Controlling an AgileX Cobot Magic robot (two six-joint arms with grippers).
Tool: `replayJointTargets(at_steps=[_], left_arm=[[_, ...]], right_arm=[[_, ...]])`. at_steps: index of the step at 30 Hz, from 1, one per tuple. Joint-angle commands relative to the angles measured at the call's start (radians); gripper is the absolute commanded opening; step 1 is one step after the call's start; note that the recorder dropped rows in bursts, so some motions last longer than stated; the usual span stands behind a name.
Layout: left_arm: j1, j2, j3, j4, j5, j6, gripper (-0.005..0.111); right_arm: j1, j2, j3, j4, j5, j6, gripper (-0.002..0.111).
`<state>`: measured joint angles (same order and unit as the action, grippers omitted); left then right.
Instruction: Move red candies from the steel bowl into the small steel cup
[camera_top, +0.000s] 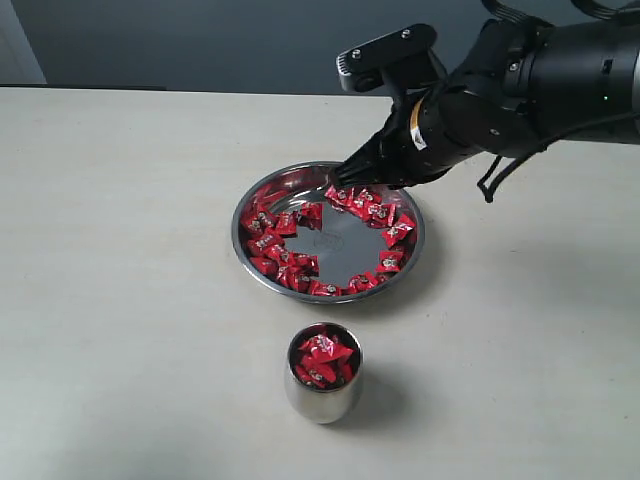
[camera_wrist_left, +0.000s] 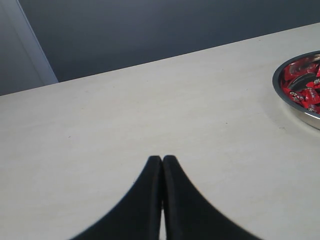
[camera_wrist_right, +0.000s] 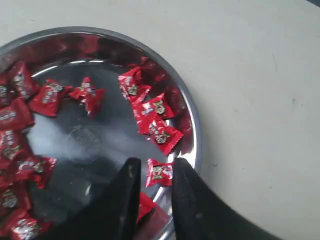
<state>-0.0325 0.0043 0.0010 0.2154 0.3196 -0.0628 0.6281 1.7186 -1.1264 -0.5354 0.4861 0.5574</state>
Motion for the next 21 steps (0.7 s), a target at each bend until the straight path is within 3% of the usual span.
replayJointTargets(at_steps=[1, 4, 5, 6, 9, 14, 21], left_arm=[[0.0, -0.004, -0.001, 0.0, -0.007, -0.005, 0.0], [0.0, -0.004, -0.001, 0.0, -0.007, -0.005, 0.0], [0.0, -0.004, -0.001, 0.0, -0.007, -0.005, 0.0], [0.0, -0.004, -0.001, 0.0, -0.007, -0.005, 0.0], [0.0, -0.004, -0.001, 0.0, -0.007, -0.005, 0.0], [0.0, -0.004, -0.001, 0.0, -0.007, -0.005, 0.0], [0.0, -0.004, -0.001, 0.0, -0.007, -0.005, 0.0]], right_arm=[[-0.062, 0.043, 0.004, -0.004, -0.074, 0.003, 0.023], [-0.069, 0.041, 0.004, -0.014, -0.097, 0.02, 0.023], [-0.069, 0.033, 0.004, -0.055, -0.1, 0.085, 0.018], [-0.069, 0.021, 0.004, -0.16, -0.11, 0.219, -0.001], [-0.069, -0.024, 0.004, -0.449, -0.107, 0.528, -0.001], [-0.058, -0.057, 0.004, -0.398, 0.19, 0.54, -0.001], [-0.058, -0.053, 0.004, -0.427, 0.206, 0.538, -0.001]])
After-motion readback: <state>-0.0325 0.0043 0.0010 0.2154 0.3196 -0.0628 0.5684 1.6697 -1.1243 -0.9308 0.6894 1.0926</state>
